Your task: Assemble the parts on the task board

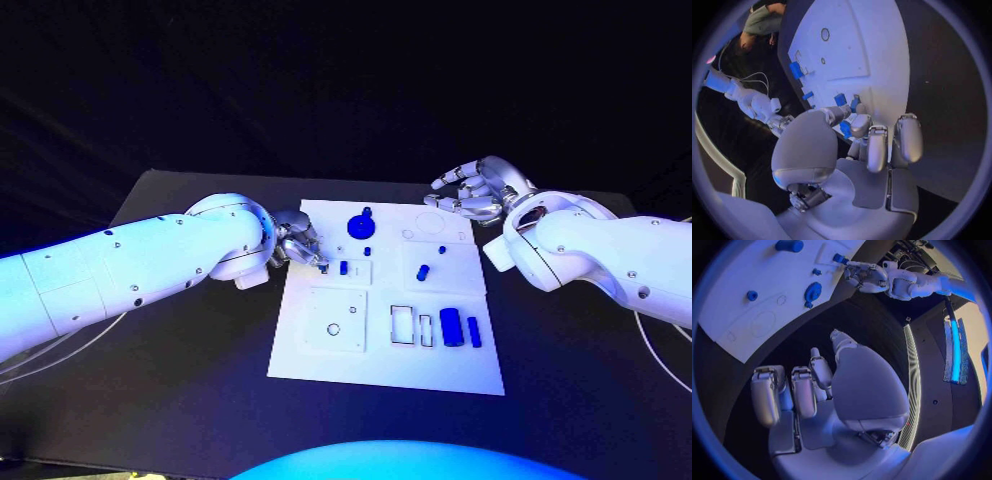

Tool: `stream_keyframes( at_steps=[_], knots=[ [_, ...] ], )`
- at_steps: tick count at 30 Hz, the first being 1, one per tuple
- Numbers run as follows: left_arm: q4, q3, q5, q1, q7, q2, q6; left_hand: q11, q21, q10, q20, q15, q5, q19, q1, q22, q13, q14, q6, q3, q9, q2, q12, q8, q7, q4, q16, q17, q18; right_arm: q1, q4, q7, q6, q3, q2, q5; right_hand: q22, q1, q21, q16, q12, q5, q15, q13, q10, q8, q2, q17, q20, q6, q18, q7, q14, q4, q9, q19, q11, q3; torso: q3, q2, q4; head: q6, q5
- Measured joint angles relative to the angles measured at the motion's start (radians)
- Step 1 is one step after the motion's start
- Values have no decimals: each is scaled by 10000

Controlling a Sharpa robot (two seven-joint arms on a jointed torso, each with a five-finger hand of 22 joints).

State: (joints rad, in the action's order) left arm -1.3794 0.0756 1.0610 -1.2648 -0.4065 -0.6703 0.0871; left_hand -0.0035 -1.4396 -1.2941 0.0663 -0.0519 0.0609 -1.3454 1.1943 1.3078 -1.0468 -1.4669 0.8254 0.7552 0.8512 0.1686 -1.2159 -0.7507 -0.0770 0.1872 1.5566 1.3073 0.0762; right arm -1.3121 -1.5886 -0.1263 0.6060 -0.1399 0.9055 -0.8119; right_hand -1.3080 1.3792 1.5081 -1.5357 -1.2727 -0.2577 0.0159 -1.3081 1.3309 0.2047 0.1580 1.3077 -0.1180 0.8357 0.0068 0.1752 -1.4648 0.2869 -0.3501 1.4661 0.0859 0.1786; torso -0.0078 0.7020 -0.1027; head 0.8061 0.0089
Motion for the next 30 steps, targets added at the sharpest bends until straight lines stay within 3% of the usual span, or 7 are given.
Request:
stream_keyframes(
  at_steps=[30],
  knots=[
    [-69,25,-19,28,-65,-1,2,2,1,2,0,1,3,0,-66,-2,3,1,27,0,-8,-36,0,-23,20,-1,-1,0,0,4,2,3,-1,0,-9,-1,3,1,0,0,0,0,0,3,0,0,-1,-2,0,0,0,0,0,0,0,0,0,-1,4,5,5,15,27]
  ],
)
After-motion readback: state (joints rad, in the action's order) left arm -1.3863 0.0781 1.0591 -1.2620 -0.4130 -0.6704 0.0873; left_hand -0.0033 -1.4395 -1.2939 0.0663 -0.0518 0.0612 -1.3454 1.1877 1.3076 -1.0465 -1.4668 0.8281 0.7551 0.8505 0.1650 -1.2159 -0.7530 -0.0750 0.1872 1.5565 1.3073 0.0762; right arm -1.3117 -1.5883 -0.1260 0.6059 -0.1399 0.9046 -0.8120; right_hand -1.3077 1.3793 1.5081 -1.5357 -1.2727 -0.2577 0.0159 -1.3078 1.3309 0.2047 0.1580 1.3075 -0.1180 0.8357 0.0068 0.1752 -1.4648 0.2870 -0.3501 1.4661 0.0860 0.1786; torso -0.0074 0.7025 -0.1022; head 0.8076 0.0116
